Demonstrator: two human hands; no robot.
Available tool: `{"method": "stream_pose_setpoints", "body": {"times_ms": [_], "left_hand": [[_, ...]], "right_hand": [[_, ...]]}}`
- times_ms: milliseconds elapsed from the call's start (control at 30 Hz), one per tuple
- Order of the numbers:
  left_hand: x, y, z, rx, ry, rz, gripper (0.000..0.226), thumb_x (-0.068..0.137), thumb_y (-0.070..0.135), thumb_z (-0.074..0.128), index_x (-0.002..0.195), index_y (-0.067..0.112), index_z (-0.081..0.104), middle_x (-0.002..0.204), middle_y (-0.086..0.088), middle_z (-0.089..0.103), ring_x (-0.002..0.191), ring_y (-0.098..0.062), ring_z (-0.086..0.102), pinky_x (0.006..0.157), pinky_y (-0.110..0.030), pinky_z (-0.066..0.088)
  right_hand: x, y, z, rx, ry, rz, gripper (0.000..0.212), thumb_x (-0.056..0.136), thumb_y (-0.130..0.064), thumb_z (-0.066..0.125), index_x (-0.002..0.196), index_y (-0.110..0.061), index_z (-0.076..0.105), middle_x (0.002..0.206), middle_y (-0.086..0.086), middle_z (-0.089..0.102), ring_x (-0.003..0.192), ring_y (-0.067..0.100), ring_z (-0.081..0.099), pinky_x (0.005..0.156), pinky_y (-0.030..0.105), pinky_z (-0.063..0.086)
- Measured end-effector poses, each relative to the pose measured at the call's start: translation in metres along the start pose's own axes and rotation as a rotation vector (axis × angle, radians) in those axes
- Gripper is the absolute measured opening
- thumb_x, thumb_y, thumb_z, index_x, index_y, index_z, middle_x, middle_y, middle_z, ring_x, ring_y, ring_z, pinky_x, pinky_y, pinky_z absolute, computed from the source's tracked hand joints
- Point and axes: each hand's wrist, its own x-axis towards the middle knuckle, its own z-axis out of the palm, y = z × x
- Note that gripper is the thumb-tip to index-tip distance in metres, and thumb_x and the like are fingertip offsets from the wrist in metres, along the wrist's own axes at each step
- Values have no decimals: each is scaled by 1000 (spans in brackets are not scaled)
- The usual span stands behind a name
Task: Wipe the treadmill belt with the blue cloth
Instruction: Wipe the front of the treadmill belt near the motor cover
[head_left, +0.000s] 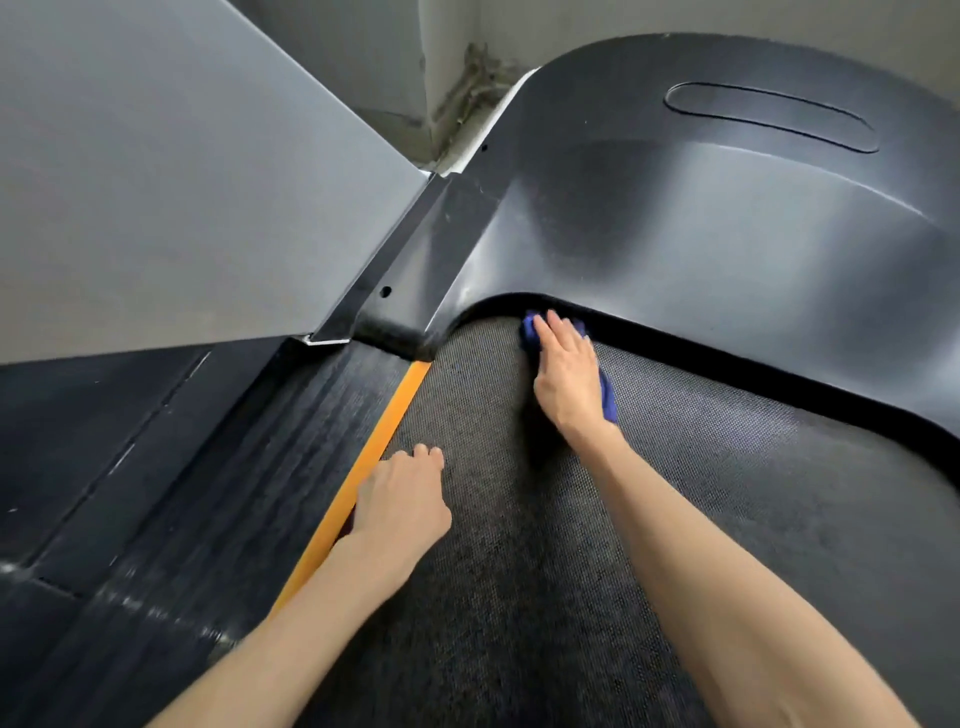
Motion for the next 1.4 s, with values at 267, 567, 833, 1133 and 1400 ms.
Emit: {"method": "stream_pose_setpoints", "body": {"times_ms": [267,567,833,1133,1400], "left_hand": [[2,-3,4,49,-4,15,55,91,20,44,143,17,30,145,-5,39,120,-23,47,91,-32,43],[2,2,7,62,58,-23,46,89,23,47,134,14,41,132,-6,50,114,-22,53,87,-30,46],[-6,-6,21,29,33,79,72,90,26,53,147,12,12,154,-8,17,132,-21,36,96,-30,43],[-1,-3,22,109,121,89,66,91,31,53,145,11,20,149,-7,29,120,-19,49,82,-28,49],[-7,-8,18,-9,95,73,67,91,23,49,147,15,13,151,-4,21,126,-20,42,91,-30,44]], "right_hand": [[-64,-1,10,-42,-202,-666,52,87,-16,33,137,-20,47,146,0,41,134,22,39,112,37,26],[-103,-41,21,20,-238,-503,66,75,-8,35,141,-15,40,151,4,33,140,20,28,115,34,12],[-28,-9,-7,50,-38,16,69,73,12,47,139,-7,40,151,10,30,140,26,26,114,42,20],[-21,-21,8,-9,-260,-440,71,74,13,45,140,-12,41,150,8,34,139,24,30,112,42,26],[-82,-63,25,-8,-138,-388,62,80,-7,39,141,-15,40,150,5,35,137,22,34,113,41,25]]}}
